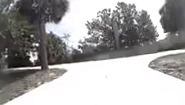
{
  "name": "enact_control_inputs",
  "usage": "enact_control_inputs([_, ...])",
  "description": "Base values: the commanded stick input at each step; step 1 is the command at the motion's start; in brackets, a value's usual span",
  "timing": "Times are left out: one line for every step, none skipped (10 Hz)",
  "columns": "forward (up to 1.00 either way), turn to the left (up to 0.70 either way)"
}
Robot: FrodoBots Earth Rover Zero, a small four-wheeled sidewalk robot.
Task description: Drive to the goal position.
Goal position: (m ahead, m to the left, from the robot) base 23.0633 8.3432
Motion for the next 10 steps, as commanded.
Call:
enact_control_inputs([0.70,0.00])
enact_control_inputs([0.70,0.00])
enact_control_inputs([0.70,0.00])
enact_control_inputs([0.70,-0.08])
enact_control_inputs([0.70,-0.35])
enact_control_inputs([0.70,-0.34])
enact_control_inputs([0.70,-0.32])
enact_control_inputs([0.70,0.00])
enact_control_inputs([0.70,0.00])
enact_control_inputs([0.70,0.00])
